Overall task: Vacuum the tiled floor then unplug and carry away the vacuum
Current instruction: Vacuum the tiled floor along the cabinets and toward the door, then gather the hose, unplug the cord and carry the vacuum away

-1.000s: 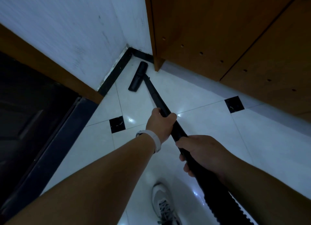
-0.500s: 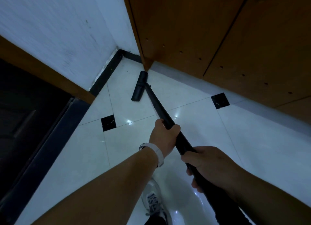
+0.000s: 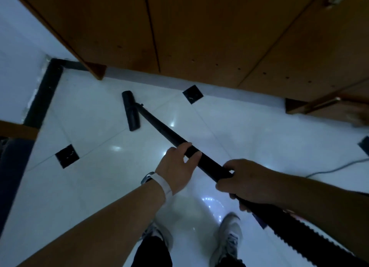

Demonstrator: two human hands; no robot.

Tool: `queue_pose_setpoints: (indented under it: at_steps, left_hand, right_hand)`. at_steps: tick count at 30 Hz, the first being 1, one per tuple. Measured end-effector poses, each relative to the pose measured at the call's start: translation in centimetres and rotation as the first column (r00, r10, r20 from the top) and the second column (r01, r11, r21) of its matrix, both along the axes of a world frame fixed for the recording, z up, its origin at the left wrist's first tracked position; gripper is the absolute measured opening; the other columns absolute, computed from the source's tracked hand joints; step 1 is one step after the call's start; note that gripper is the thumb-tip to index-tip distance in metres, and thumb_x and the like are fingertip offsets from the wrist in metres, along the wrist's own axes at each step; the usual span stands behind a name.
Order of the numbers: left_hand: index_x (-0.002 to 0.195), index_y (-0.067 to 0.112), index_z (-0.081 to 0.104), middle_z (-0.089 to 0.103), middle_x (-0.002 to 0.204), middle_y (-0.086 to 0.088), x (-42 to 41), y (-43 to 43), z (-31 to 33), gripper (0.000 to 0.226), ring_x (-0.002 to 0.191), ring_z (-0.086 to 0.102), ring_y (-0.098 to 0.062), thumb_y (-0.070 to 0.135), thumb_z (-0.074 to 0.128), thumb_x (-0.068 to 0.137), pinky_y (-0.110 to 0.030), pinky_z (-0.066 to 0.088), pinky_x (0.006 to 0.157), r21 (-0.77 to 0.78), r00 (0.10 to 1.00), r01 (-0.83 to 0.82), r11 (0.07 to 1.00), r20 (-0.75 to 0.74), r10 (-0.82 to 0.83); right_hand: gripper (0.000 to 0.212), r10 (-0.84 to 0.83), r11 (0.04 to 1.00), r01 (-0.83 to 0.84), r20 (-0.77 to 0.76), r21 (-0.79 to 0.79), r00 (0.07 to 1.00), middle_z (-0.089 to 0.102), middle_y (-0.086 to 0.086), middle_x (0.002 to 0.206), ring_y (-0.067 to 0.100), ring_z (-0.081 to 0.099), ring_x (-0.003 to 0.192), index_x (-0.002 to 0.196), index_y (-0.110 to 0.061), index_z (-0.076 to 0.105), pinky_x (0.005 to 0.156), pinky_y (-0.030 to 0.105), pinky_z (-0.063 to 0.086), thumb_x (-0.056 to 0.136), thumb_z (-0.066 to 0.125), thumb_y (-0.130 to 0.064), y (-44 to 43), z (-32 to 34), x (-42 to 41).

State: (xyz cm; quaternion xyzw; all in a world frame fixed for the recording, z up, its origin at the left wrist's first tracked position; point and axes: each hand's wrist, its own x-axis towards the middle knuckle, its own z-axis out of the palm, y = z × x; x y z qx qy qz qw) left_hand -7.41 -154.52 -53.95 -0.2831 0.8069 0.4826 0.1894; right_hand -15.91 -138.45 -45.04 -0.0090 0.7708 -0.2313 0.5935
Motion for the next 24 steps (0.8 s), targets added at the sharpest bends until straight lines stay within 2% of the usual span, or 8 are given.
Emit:
queue_pose_setpoints:
  at_steps: [3,6,10,15,17,19,21,24]
  left_hand:
    - [0.137,0.033,0.049,0.046,0.126,0.006,-0.8,3.0,0.1,0.052,0.104,0.051,-0.009,0.057,0.05,0.09,-0.02,0.04,0.093,-0.102,0.96,0.252,0.962,-0.097,-0.262]
    - [0.136,0.026,0.053,0.05,0.124,0.004,-1.8,6.2,0.7,0.066,0.113,0.048,-0.013,0.065,0.048,0.083,-0.026,0.043,0.096,-0.268,0.826,0.459,0.847,-0.22,-0.518]
    - [0.122,0.017,0.063,0.061,0.113,0.002,-4.1,11.3,1.4,0.064,0.103,0.057,-0.019,0.065,0.052,0.08,-0.034,0.049,0.088,-0.355,0.641,0.598,0.718,-0.326,-0.695]
    - [0.113,0.022,0.061,0.064,0.101,0.007,-5.7,17.8,1.4,0.063,0.094,0.056,-0.013,0.072,0.05,0.077,-0.032,0.047,0.084,-0.269,0.552,0.738,0.619,-0.286,-0.783]
    - [0.112,0.025,0.059,0.061,0.101,0.01,-5.9,20.1,1.2,0.054,0.095,0.054,-0.011,0.068,0.056,0.079,-0.029,0.045,0.084,-0.249,0.55,0.75,0.613,-0.28,-0.787]
    - [0.106,0.028,0.059,0.059,0.094,0.013,-5.9,22.3,1.0,0.046,0.092,0.052,-0.01,0.066,0.057,0.081,-0.028,0.045,0.081,-0.254,0.535,0.754,0.606,-0.297,-0.791]
    - [0.103,0.028,0.059,0.057,0.091,0.015,-5.9,24.5,0.9,0.045,0.091,0.052,-0.01,0.066,0.057,0.081,-0.027,0.044,0.079,-0.246,0.525,0.762,0.599,-0.307,-0.794]
    - [0.098,0.031,0.058,0.058,0.089,0.014,-6.0,27.8,0.7,0.048,0.09,0.051,-0.01,0.074,0.051,0.077,-0.028,0.045,0.077,-0.215,0.517,0.784,0.582,-0.293,-0.804]
  right_hand:
    - [0.028,0.043,0.999,-0.04,-0.079,0.034,0.996,0.065,0.008,0.069,0.02,0.062,0.043,0.106,-0.011,0.063,0.046,0.027,0.051,0.084,0.07,-0.026,4.1,-0.2,-1.6]
    - [0.027,0.144,0.989,-0.136,-0.149,0.062,0.978,0.066,0.003,0.068,0.011,0.06,0.035,0.105,-0.016,0.063,0.044,0.021,0.05,0.083,0.069,-0.029,7.9,0.0,-2.6]
    - [0.029,0.225,0.972,-0.213,-0.133,0.097,0.965,0.065,0.005,0.076,0.011,0.06,0.038,0.11,-0.011,0.061,0.041,0.019,0.049,0.087,0.066,-0.029,12.4,0.9,-3.0]
    - [0.031,0.464,0.881,-0.418,-0.224,0.222,0.857,0.052,-0.004,0.066,0.007,0.048,0.053,0.106,-0.007,0.059,0.051,0.02,0.037,0.09,0.059,-0.034,18.1,2.3,-2.1]
    - [0.026,0.523,0.844,-0.434,-0.303,0.315,0.797,0.046,-0.007,0.072,0.006,0.045,0.061,0.099,-0.017,0.052,0.051,0.021,0.032,0.091,0.057,-0.041,20.8,3.3,-1.6]
    - [0.026,0.563,0.818,-0.426,-0.384,0.387,0.732,0.049,-0.008,0.078,0.014,0.055,0.073,0.096,-0.021,0.047,0.056,0.026,0.041,0.091,0.055,-0.046,23.5,4.4,-0.8]
    - [0.028,0.599,0.796,-0.411,-0.479,0.444,0.642,0.062,-0.005,0.094,0.022,0.064,0.091,0.106,-0.022,0.054,0.07,0.031,0.051,0.091,0.051,-0.046,26.4,5.2,0.4]
    - [0.03,0.628,0.768,-0.351,-0.525,0.535,0.574,0.065,-0.003,0.113,0.024,0.066,0.1,0.122,-0.028,0.053,0.067,0.032,0.044,0.096,0.046,-0.042,30.3,6.3,2.2]
